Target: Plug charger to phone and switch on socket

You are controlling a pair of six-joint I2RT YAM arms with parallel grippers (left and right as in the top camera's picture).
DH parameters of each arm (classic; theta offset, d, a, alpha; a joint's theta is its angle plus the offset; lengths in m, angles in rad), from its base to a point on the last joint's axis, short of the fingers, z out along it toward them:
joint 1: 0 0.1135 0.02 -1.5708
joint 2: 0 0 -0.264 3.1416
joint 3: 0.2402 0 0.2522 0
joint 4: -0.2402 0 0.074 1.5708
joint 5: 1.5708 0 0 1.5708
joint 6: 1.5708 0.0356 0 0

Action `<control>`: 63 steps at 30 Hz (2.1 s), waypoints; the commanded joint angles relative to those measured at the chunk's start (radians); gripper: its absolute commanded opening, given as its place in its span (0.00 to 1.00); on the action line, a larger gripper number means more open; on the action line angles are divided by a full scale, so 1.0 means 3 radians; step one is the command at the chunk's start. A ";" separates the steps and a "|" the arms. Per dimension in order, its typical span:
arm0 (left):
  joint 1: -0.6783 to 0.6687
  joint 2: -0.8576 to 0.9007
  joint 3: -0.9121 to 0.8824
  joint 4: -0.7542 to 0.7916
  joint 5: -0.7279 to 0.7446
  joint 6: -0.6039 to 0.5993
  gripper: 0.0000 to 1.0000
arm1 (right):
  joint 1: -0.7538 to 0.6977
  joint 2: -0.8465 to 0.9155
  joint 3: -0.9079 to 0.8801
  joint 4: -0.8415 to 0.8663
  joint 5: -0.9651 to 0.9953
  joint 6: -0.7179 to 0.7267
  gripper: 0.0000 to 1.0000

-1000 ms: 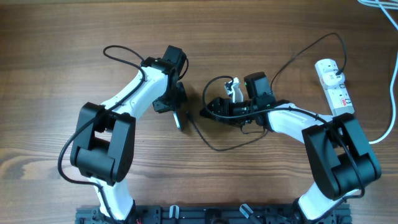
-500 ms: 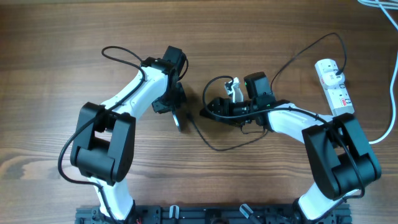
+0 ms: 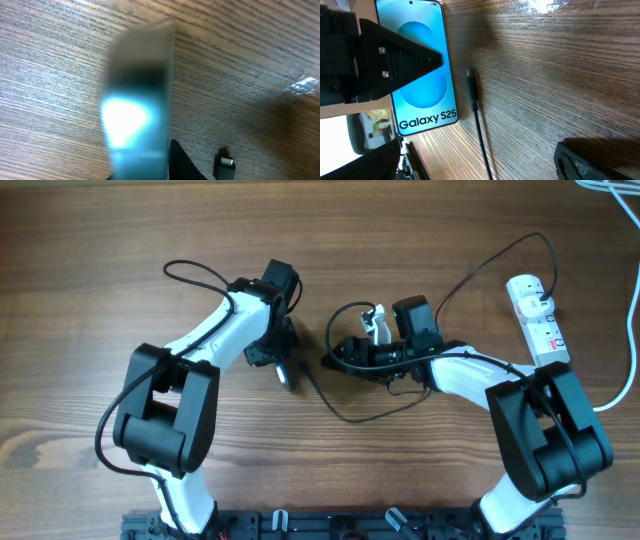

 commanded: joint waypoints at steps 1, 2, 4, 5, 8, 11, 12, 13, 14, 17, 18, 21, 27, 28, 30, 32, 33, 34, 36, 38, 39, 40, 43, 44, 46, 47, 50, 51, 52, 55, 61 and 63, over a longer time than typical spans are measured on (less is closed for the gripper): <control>-0.0014 0.0025 -0.0037 0.0023 -0.0031 -0.0067 0.11 | 0.0005 0.0083 -0.0051 -0.0070 0.0472 -0.0078 1.00; -0.0014 0.0025 -0.0037 0.0023 -0.0031 -0.0066 0.11 | 0.0005 0.0083 -0.0051 -0.0071 0.0472 -0.0078 1.00; -0.0014 0.0025 -0.0037 0.0019 -0.0031 -0.0065 0.04 | 0.0005 0.0083 -0.0051 -0.0071 0.0472 -0.0079 1.00; -0.0014 0.0024 -0.0037 0.0019 -0.0029 -0.0065 0.04 | 0.0005 0.0083 -0.0051 -0.0072 0.0472 -0.0080 1.00; 0.0001 0.0003 -0.0031 0.0020 -0.0029 -0.0065 0.04 | 0.0005 0.0083 -0.0051 -0.0088 0.0468 -0.0079 0.99; 0.0090 -0.0108 -0.0014 0.0023 0.0114 -0.0048 0.04 | 0.0025 0.0074 -0.0048 -0.0126 0.0458 -0.0098 0.91; 0.0214 -0.0253 -0.0014 0.0033 0.0369 0.0018 0.04 | 0.0058 0.0013 0.0018 -0.0220 0.0548 -0.0231 0.82; 0.0286 -0.0320 -0.0014 0.0047 0.0524 0.0100 0.04 | 0.0070 -0.0036 0.0093 -0.0397 0.0656 -0.0318 0.82; 0.0378 -0.0398 -0.0014 0.0071 0.0748 0.0226 0.04 | 0.0086 -0.0098 0.0243 -0.0735 0.0844 -0.0436 0.81; 0.0669 -0.0533 -0.0014 0.0135 0.1587 0.0657 0.04 | 0.0141 -0.0212 0.0778 -0.1637 0.1150 -0.0801 0.74; 0.0745 -0.0535 -0.0014 0.0148 0.1845 0.0799 0.04 | 0.0169 -0.0228 0.0952 -0.1886 0.1207 -0.0910 0.70; 0.0977 -0.0528 -0.0024 0.0156 0.2594 0.1268 0.04 | 0.0336 -0.0229 0.1371 -0.2421 0.1451 -0.1176 0.48; 0.1288 -0.0528 -0.0085 0.0118 0.3213 0.1881 0.04 | 0.0739 -0.0230 0.1469 -0.2370 0.1241 -0.1554 0.04; 0.1333 -0.0528 -0.0100 0.0097 0.3213 0.1898 0.04 | 0.0757 -0.0230 0.1469 -0.2327 0.1091 -0.1553 0.08; 0.1456 -0.0528 -0.0165 0.0095 0.3216 0.1900 0.04 | 0.0782 -0.0216 0.1469 -0.2242 0.0932 -0.1478 0.11; 0.1556 -0.0529 -0.0237 0.0125 0.3234 0.1898 0.04 | 0.0816 -0.0210 0.1467 -0.2262 0.1193 -0.1480 0.14; 0.1611 -0.0529 -0.0278 0.0144 0.3300 0.1901 0.04 | 0.0842 -0.0210 0.1467 -0.2282 0.1356 -0.1480 0.16; 0.1662 -0.0528 -0.0322 0.0169 0.3388 0.1915 0.04 | 0.0870 -0.0210 0.1467 -0.2296 0.1500 -0.1480 0.18; 0.1778 -0.0528 -0.0402 0.0197 0.3596 0.2071 0.04 | 0.0963 -0.0210 0.1467 -0.2307 0.1728 -0.1530 0.23; 0.1874 -0.0528 -0.0443 0.0200 0.3614 0.2070 0.04 | 0.1099 -0.0187 0.1467 -0.2289 0.1966 -0.1546 0.29; 0.1909 -0.0529 -0.0454 0.0200 0.3614 0.2070 0.04 | 0.1148 -0.0172 0.1467 -0.2276 0.2075 -0.1542 0.32; 0.1940 -0.0529 -0.0459 0.0189 0.3614 0.2070 0.04 | 0.1237 -0.0134 0.1467 -0.2251 0.2266 -0.1554 0.37; 0.1953 -0.0528 -0.0459 0.0130 0.3611 0.2073 0.04 | 0.1399 0.0006 0.1467 -0.2178 0.2397 -0.1656 0.44; 0.1947 -0.0528 -0.0465 0.0130 0.3606 0.2073 0.04 | 0.1437 0.0060 0.1467 -0.2160 0.2487 -0.1647 0.44; 0.1926 -0.0529 -0.0492 0.0135 0.3530 0.2071 0.04 | 0.1518 0.0193 0.1467 -0.2149 0.2719 -0.1645 0.45; 0.1918 -0.0528 -0.0512 0.0148 0.3516 0.2070 0.04 | 0.1544 0.0254 0.1467 -0.2152 0.2768 -0.1654 0.46; 0.1906 -0.0528 -0.0572 0.0169 0.3508 0.2070 0.04 | 0.1564 0.0467 0.1467 -0.2188 0.2777 -0.1732 0.48; 0.1906 -0.0528 -0.0580 0.0170 0.3497 0.2070 0.04 | 0.1564 0.0509 0.1469 -0.2191 0.2777 -0.1736 0.46; 0.1906 -0.0528 -0.0586 0.0169 0.3497 0.2070 0.04 | 0.1564 0.0519 0.1470 -0.2192 0.2780 -0.1736 0.43; 0.1901 -0.0528 -0.0589 0.0154 0.3498 0.2070 0.04 | 0.1554 0.0515 0.1475 -0.2279 0.2908 -0.1626 0.26; 0.1900 -0.0528 -0.0589 0.0156 0.3499 0.2069 0.04 | 0.1548 0.0516 0.1474 -0.2712 0.3035 -0.1628 0.04; 0.1900 -0.0528 -0.0589 0.0155 0.3498 0.2069 0.04 | 0.1548 0.0516 0.1464 -0.2888 0.3038 -0.1582 0.04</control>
